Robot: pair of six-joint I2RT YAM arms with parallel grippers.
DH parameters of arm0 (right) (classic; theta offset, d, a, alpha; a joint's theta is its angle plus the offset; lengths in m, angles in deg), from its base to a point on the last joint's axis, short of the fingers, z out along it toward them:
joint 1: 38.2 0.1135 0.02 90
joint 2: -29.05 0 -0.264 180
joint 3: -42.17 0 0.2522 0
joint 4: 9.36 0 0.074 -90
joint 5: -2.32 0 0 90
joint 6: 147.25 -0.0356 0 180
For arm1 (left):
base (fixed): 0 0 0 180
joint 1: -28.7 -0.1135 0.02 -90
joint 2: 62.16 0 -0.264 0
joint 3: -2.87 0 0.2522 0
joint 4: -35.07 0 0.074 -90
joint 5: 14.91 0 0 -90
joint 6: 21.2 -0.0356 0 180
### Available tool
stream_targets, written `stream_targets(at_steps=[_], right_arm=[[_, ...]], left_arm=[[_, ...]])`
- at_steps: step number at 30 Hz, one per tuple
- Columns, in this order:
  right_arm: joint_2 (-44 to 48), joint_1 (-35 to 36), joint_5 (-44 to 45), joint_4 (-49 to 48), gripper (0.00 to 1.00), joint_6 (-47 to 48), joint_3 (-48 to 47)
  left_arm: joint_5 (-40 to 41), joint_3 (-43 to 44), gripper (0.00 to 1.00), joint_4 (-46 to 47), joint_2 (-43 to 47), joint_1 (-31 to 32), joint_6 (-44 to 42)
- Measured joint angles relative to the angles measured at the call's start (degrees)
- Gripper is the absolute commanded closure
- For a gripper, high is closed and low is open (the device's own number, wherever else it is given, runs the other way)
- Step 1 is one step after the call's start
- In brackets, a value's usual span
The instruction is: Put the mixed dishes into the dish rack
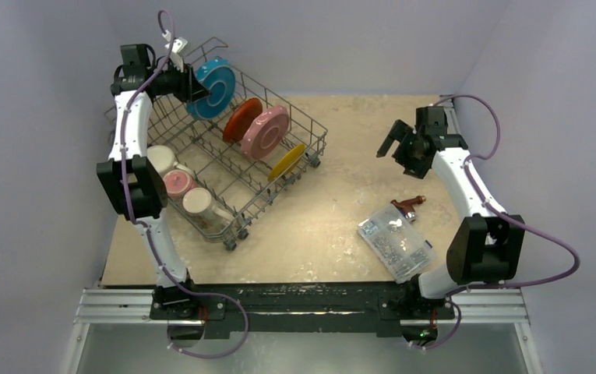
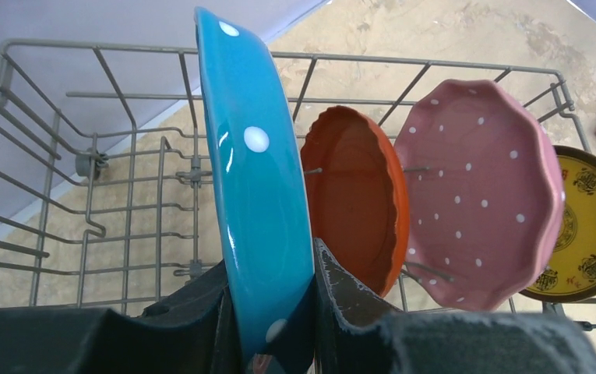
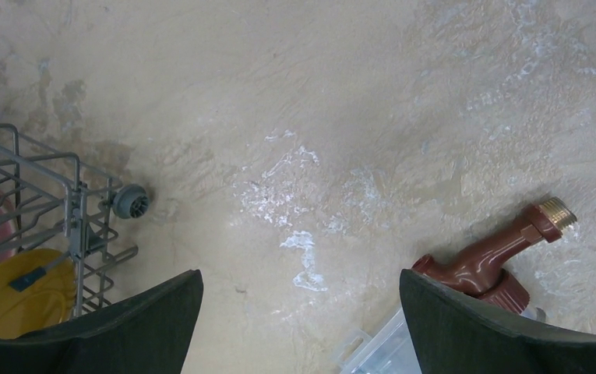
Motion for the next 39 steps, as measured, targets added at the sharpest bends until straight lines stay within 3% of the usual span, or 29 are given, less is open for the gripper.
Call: stream_targets(at_steps=[19, 23, 28, 39], right_arm=[[-2.51, 1.36, -0.2, -0.11, 0.01, -0.02, -0.15], [-2.51, 1.66, -0.22, -0.13, 0.01, -0.04, -0.22], [-2.51, 2.23, -0.92, -0.2, 0.01, -0.07, -0.24], [-2.45, 3.06, -1.75, -0.2, 0.01, -0.07, -0.24]], left_arm=[[-1.62, 0.0, 1.0, 1.11, -5.9, -0.22, -0.44], [-1.77, 0.0, 0.84, 2.51, -7.34, -0.17, 0.87], [-1.49, 0.0, 0.55, 4.98, -8.31, -0.13, 3.5], [1.14, 0.11, 0.37, 8.61, -7.76, -0.24, 7.08]])
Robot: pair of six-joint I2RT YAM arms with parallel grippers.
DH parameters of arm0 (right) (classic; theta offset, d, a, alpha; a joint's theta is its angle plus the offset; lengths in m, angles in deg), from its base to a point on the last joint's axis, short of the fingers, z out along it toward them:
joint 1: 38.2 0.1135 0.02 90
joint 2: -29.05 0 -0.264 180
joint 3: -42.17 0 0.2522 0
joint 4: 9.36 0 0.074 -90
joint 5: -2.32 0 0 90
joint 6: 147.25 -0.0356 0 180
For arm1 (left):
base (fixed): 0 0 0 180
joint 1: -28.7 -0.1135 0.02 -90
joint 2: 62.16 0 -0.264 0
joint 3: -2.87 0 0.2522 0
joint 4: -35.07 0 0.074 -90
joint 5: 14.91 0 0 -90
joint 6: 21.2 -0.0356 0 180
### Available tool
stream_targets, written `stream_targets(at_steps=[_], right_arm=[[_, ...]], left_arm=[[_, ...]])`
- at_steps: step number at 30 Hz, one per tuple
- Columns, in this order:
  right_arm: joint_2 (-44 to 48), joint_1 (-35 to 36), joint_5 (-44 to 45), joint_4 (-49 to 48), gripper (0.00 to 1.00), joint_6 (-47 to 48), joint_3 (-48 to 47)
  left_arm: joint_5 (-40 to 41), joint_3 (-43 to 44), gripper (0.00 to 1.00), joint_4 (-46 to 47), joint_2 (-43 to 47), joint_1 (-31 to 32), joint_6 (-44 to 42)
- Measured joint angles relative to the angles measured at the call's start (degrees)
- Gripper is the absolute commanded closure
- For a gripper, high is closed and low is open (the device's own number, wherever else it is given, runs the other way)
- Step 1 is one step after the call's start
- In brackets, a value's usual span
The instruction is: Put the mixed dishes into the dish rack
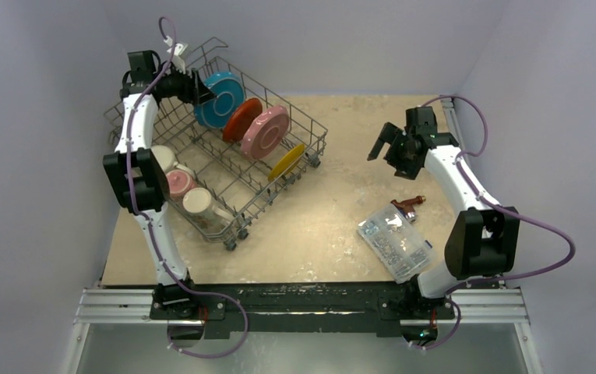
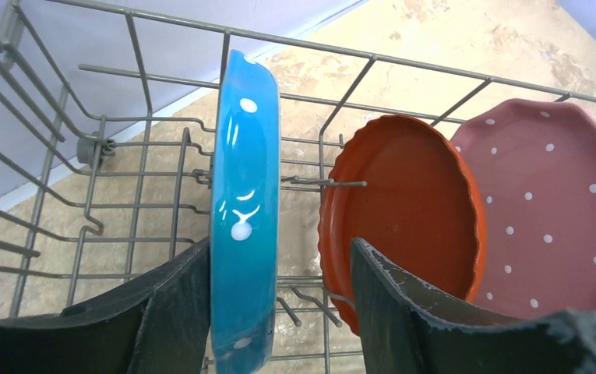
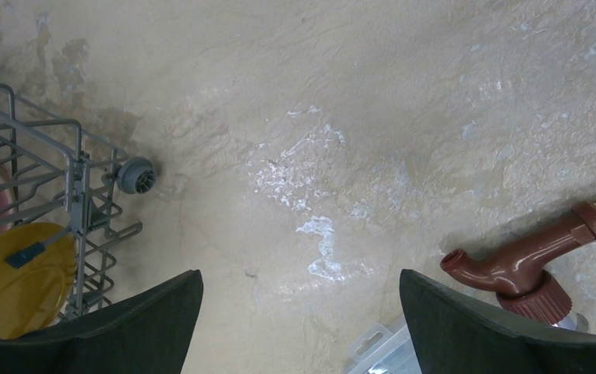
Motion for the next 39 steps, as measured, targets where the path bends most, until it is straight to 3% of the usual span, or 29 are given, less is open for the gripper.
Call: stream_targets(at_steps=[4, 7, 10, 16, 26, 33, 39], right_arm=[[0.68, 0.07, -0.24, 0.0, 0.01, 0.07, 0.0], [2.32, 0.07, -0.35, -0.02, 0.01, 0.33, 0.0], [4.9, 0.17, -0.35, -0.24, 0.01, 1.05, 0.0], [11.39, 2.27, -0.33, -1.95, 0.01, 3.56, 0.0], [27.5, 8.52, -5.27, -7.85, 0.01, 9.01, 1.2], [40.04, 8.52, -10.25, -11.85, 0.01, 9.01, 1.92], [48.06, 8.52, -8.76, -14.32, 0.01, 8.22, 1.92]], left_arm=[[0.87, -0.02, 0.24, -1.4, 2.64, 0.0, 0.76], [1.31, -1.49, 0.2, -2.23, 6.88, 0.0, 1.55], [1.6, -4.74, 0.08, -2.47, 13.99, 0.0, 3.04], [2.34, -13.81, 0.0, -0.2, 32.09, 0.0, 11.58], [2.43, -44.96, 0.0, 18.21, 69.99, 0.0, 34.34], [8.02, -47.06, 0.0, 19.17, 89.92, 0.02, 37.51], [10.47, -46.47, 0.0, 15.8, 95.01, 0.0, 39.21]])
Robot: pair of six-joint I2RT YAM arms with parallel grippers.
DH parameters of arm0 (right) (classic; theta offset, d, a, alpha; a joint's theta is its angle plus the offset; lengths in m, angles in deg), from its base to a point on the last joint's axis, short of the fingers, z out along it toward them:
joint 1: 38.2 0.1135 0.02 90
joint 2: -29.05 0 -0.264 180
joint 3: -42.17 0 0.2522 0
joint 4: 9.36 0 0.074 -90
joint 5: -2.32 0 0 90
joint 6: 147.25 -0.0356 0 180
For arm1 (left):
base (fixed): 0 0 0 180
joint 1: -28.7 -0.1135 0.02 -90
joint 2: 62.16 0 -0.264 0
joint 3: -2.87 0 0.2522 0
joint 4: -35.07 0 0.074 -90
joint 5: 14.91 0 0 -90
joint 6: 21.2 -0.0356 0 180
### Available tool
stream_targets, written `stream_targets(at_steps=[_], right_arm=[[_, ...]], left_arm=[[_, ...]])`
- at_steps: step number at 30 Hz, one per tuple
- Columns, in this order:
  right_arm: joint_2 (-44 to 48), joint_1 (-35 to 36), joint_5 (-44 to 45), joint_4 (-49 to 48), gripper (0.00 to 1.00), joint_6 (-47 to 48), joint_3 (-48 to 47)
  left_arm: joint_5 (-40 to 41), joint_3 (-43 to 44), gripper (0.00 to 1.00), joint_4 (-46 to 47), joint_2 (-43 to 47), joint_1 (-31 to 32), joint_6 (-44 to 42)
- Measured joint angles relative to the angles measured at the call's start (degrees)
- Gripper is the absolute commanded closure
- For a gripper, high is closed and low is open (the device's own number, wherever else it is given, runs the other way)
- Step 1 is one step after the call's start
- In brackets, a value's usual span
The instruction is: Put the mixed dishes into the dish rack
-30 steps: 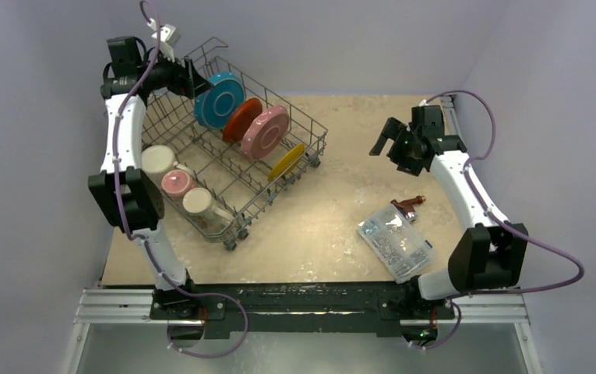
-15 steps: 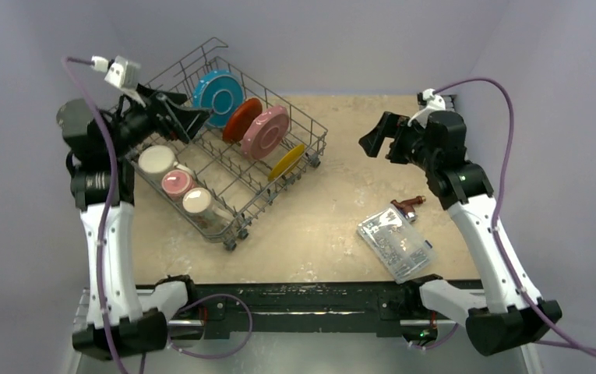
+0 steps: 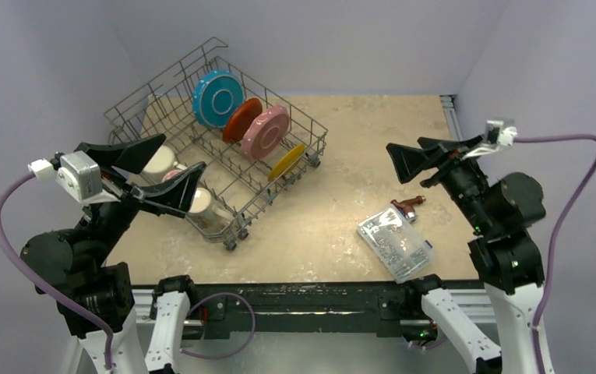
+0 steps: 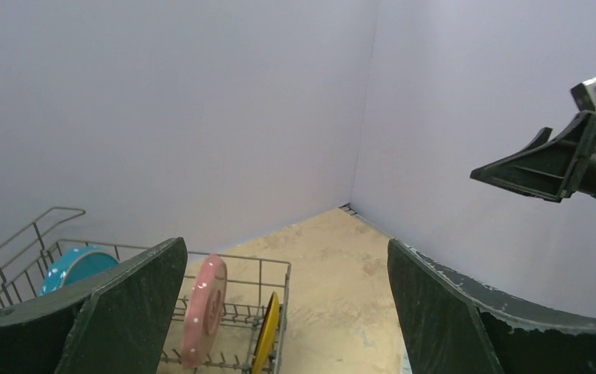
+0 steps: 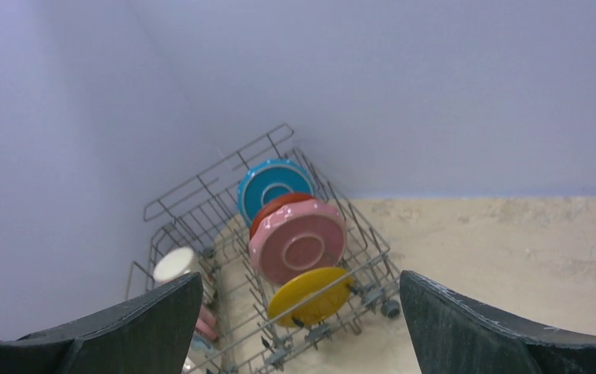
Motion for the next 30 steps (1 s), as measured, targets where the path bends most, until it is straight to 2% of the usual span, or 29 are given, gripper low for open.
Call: stream_targets(at_steps=[9, 14, 21, 26, 30], right_arm=[[11.65, 0.0, 10.54, -0.22, 0.01, -1.16, 0.02], [13.51, 0.0, 15.8, 2.47, 0.01, -1.36, 0.15], [14.78, 0.0, 19.89, 5.18, 0.01, -1.31, 2.08], [15.1, 0.0, 23.15, 7.43, 0.01, -1.36, 1.38], [15.1, 0.0, 24.11, 8.48, 0.01, -1.38, 1.29]], left_arm=[[-0.98, -4.94, 0.0, 1.09, 7.48, 0.35, 6.58], [-2.43, -6.99, 0.0, 3.32, 9.4, 4.74, 7.72], [-2.69, -6.45, 0.0, -1.64, 9.29, 12.5, 3.1], [-0.35, -5.7, 0.0, -4.57, 10.51, 12.94, -0.72], [2.45, -8.35, 0.0, -2.73, 14.25, 12.94, -0.76]])
